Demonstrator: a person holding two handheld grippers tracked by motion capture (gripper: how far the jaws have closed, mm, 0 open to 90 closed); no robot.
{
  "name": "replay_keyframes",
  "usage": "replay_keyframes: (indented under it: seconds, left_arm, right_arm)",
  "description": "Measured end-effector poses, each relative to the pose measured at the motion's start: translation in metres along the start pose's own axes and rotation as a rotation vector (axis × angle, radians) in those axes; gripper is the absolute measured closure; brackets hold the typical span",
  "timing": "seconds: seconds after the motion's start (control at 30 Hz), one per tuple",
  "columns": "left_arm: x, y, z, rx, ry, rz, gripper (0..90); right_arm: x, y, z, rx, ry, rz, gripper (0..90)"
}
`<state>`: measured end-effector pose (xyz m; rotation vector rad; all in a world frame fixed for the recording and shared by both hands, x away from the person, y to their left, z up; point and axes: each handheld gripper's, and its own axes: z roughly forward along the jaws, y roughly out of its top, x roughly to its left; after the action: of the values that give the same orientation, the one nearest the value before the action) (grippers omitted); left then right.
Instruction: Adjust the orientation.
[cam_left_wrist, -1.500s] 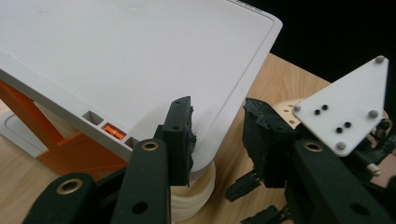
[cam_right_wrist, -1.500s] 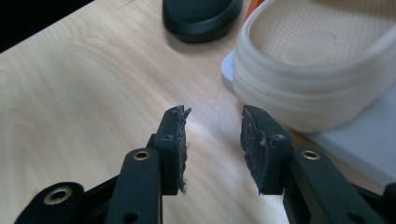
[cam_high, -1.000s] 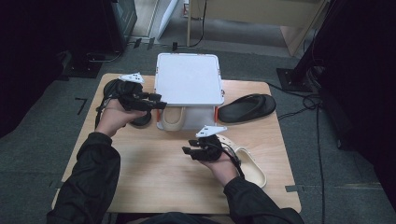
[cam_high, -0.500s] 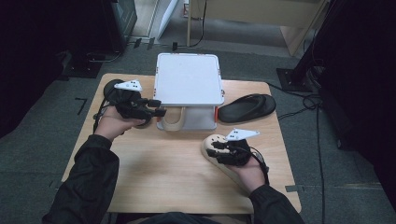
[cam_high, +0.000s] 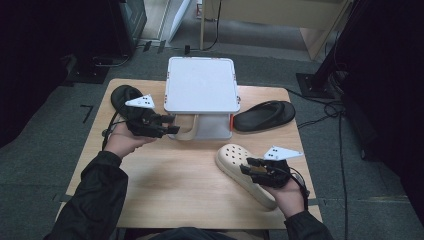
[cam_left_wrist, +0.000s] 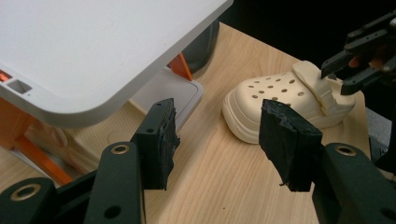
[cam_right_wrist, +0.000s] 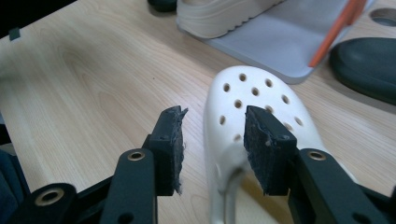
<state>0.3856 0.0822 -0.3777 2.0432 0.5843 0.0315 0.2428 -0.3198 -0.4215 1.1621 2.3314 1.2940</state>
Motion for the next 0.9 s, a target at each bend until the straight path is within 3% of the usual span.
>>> replay_keyframes:
  seconds: [0.13,0.33,0.53,0.63,0.8,0.9]
  left_arm:
    - [0.001,-0.001,0.000,-0.003,0.004,-0.009,46.5]
    - [0.003,-0.001,-0.001,-0.005,0.012,-0.008,46.5]
    - [0.004,-0.001,-0.002,-0.004,0.018,-0.005,46.6]
    - [0.004,-0.001,-0.004,-0.014,0.022,-0.009,46.6]
    - [0.005,-0.001,-0.005,-0.018,0.025,-0.011,46.9]
    - [0.005,-0.001,-0.004,-0.014,0.027,-0.007,47.0]
  right_arm:
    - [-0.001,-0.006,-0.007,0.002,-0.016,0.010,58.5]
    - [-0.001,-0.015,-0.003,0.061,-0.046,-0.009,58.4]
    - [-0.006,-0.020,-0.002,0.049,-0.034,0.028,60.5]
    - [-0.005,-0.022,-0.001,0.080,-0.042,0.019,60.3]
    - [-0.005,-0.025,0.010,0.133,-0.033,0.012,60.8]
    - [-0.005,-0.024,0.022,0.168,-0.009,0.019,69.1]
